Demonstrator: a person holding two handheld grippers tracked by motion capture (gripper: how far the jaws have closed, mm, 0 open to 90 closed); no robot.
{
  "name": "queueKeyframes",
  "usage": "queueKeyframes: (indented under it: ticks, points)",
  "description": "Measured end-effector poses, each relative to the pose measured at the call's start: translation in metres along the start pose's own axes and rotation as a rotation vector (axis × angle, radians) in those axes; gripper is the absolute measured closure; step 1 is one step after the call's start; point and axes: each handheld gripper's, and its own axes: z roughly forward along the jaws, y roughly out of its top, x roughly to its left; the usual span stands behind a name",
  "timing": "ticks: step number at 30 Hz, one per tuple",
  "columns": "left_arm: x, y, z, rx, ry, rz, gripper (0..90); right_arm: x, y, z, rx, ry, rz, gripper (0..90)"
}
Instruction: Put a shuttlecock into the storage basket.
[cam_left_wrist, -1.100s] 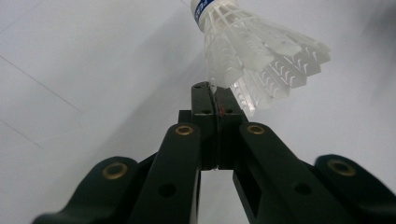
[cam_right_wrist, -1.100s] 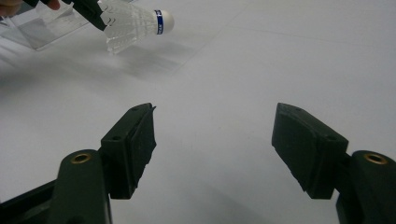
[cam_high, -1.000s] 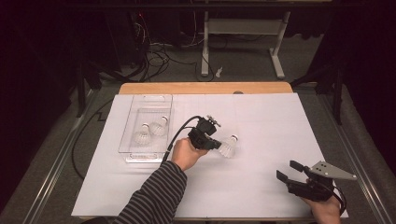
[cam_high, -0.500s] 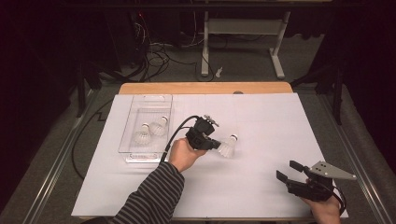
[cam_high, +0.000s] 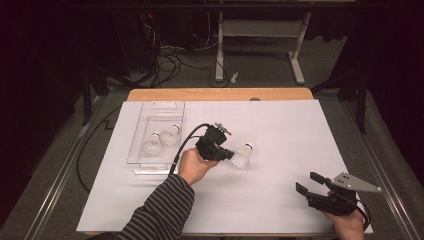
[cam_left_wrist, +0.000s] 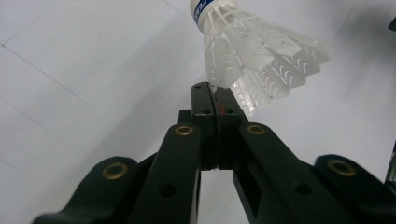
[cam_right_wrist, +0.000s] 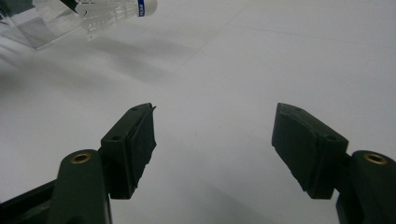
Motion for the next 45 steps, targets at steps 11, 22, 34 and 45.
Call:
queueKeyframes:
  ticks: [11,22,34,45]
  points:
    - [-0.003,-0.003,-0.007,-0.008,0.01,0.009,89.7,0.0,0.0,0.0,0.0,0.0,0.003,30.7]
    - [-0.004,-0.009,-0.015,-0.017,0.019,0.013,89.7,0.0,0.0,0.0,0.0,0.0,-0.001,30.6]
    - [-0.005,-0.013,-0.022,-0.027,0.03,0.015,89.7,0.0,0.0,0.0,0.001,-0.001,-0.001,30.7]
    - [-0.006,-0.014,-0.026,-0.031,0.038,0.018,89.7,0.0,0.0,0.0,0.001,-0.003,0.005,30.7]
